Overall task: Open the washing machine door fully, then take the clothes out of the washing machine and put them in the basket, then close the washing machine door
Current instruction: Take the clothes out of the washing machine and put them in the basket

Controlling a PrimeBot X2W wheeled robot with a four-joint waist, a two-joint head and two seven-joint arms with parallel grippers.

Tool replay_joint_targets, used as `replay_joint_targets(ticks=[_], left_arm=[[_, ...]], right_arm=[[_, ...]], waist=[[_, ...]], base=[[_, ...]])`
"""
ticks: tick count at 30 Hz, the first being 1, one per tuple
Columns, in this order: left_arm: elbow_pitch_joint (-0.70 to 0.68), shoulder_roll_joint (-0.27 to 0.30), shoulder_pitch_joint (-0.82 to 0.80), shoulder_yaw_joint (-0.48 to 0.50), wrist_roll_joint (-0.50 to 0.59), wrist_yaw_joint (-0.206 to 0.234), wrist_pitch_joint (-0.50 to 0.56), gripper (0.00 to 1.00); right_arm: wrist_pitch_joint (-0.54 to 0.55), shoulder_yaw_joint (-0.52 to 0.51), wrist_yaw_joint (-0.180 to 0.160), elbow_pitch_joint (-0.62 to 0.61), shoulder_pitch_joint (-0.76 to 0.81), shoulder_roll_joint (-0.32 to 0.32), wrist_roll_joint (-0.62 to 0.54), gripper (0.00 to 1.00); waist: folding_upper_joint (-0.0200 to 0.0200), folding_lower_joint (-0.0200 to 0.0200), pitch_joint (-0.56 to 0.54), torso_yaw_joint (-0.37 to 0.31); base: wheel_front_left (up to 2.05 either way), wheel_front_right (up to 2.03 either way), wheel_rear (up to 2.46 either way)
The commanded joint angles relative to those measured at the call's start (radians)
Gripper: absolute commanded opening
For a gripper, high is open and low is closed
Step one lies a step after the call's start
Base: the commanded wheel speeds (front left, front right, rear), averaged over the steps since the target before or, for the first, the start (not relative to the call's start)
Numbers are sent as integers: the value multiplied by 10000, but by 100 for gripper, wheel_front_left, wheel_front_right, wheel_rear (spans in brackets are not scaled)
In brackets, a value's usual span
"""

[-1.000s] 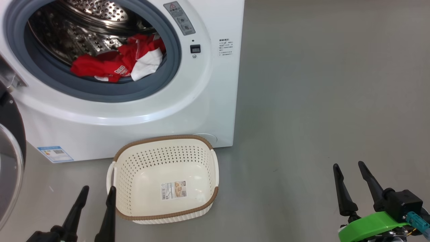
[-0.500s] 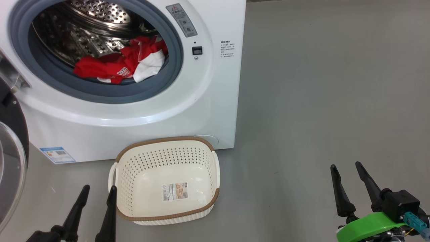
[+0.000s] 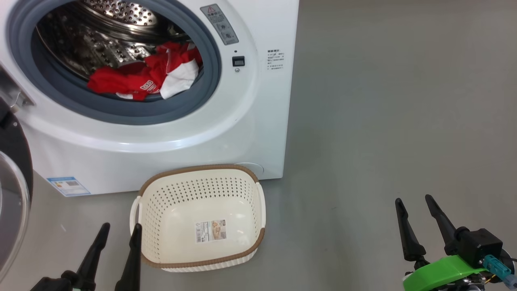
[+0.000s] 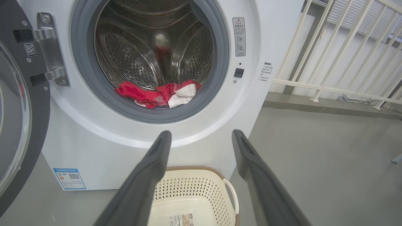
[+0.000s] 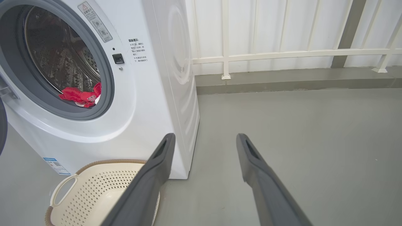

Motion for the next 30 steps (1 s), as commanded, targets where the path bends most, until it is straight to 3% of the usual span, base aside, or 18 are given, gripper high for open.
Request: replay_joint_targets(ticks=[1, 19, 30], left_arm=[[-220, 221, -423, 311, -83, -54, -53, 100], [-215, 221, -663, 386, -114, -54, -53, 100], [-146, 85, -734, 543, 58, -54, -53, 100]], right_arm=[[-94, 259, 48, -254, -139, -89, -69, 100], [-94, 278, 48, -251, -249, -89, -4, 100], [-94, 308, 48, -234, -287, -89, 8, 100]], waist=[[0, 0, 12, 4], [0, 0, 220, 24], [0, 0, 275, 63]], base=[[88, -89, 2], [95, -96, 1], [16, -16, 0]])
